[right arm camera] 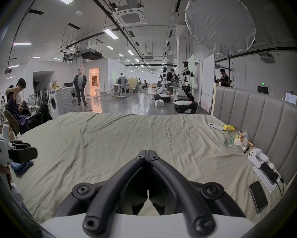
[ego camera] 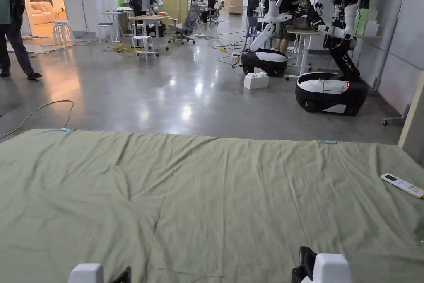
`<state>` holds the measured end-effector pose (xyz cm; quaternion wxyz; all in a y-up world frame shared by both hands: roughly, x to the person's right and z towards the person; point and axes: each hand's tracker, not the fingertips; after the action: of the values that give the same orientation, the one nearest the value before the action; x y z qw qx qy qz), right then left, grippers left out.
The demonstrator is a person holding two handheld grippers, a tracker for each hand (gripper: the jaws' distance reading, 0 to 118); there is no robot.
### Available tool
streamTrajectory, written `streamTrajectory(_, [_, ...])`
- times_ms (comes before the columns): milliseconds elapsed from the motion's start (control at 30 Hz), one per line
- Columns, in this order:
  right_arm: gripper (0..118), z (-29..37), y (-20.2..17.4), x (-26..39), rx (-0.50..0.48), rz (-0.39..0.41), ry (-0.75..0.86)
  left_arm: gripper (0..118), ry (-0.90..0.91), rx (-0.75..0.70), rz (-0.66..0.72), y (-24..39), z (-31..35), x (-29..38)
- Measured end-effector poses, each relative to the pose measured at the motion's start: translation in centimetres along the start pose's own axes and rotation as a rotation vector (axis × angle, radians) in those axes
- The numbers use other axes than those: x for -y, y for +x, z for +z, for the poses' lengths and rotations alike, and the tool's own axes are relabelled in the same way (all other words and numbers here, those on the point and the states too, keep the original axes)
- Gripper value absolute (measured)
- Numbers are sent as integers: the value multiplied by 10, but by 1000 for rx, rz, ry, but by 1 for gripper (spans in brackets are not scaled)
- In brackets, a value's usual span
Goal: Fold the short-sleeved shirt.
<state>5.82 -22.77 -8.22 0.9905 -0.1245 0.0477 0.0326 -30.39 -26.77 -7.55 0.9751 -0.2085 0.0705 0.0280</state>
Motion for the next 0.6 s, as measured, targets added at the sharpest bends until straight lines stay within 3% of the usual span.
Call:
streamTrajectory(167, [1,5,-2,-5,4,8,48,44,145,4,-85,52,18,-23])
streamTrajectory(233, [1,6,-2,-6,12,9,58,26,171,8,-78,65,27,-32])
streamTrajectory(300, [1,9,-1,-6,21,-1,75,17,194,11,-37,67,32,-37])
streamTrajectory(400, [1,13,1,-5,39,2,88,10,216,5,-44,70,37,-39])
streamTrajectory(600, [1,20,5,-2,53,-21,83,10,215,-41,-59,56,36,-36])
